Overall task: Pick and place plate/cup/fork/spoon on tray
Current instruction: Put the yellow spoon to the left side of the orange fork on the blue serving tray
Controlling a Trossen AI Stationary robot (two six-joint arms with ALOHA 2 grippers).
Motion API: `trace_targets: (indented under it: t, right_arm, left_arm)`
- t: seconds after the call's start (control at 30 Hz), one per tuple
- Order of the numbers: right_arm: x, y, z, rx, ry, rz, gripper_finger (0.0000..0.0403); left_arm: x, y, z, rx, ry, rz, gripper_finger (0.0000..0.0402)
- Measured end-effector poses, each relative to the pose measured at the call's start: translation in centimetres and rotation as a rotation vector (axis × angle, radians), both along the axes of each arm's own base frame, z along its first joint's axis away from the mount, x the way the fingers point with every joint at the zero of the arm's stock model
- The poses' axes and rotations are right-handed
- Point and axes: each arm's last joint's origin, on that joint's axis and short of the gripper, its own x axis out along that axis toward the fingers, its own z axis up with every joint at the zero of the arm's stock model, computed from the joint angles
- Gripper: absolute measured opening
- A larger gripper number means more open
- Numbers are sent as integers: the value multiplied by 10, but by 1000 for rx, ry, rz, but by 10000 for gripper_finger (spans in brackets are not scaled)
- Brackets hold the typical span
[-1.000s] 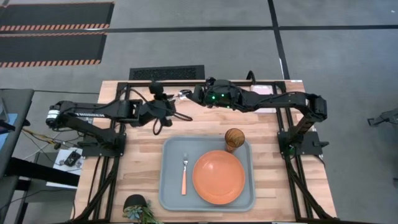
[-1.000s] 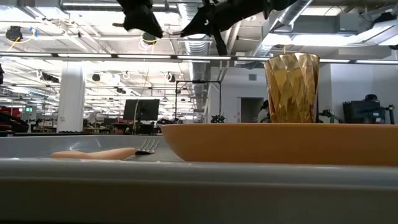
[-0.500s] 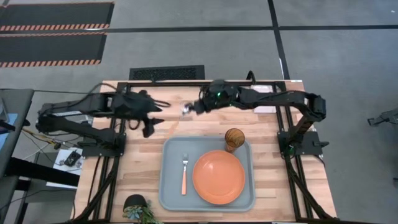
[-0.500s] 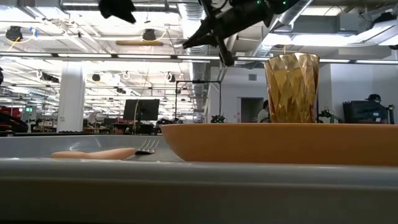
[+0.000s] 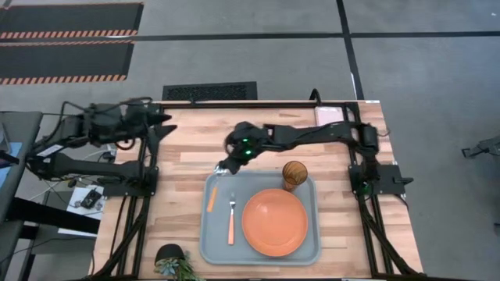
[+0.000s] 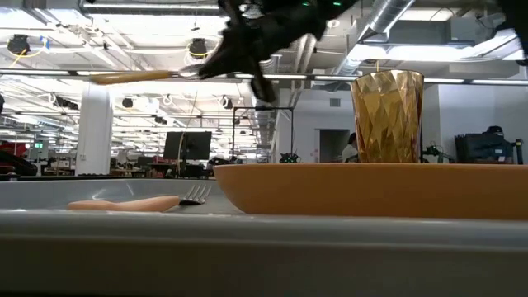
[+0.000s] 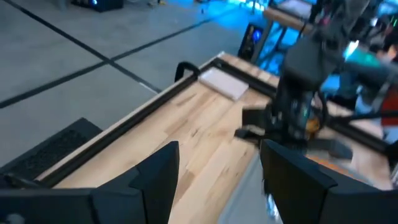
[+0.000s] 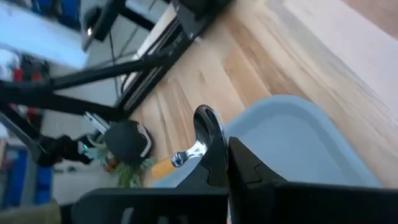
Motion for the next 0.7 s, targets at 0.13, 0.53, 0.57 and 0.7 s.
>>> trace_targets:
  t: [0.13, 0.53, 0.57, 0.7]
  right_arm:
    - [27, 8, 0, -54, 52, 86, 2]
    - [67, 44, -45, -53, 147, 209, 2]
    - [68, 46, -51, -46, 161, 218, 2]
    - [71, 51, -56, -6, 155, 241, 2]
  left_arm:
    - [-12, -1, 3, -28, -57, 23, 213]
    - [-20, -2, 4, -28, -80, 36, 213]
    - [-20, -2, 4, -28, -80, 36, 213]
    - [-20, -2, 3, -28, -79, 36, 213]
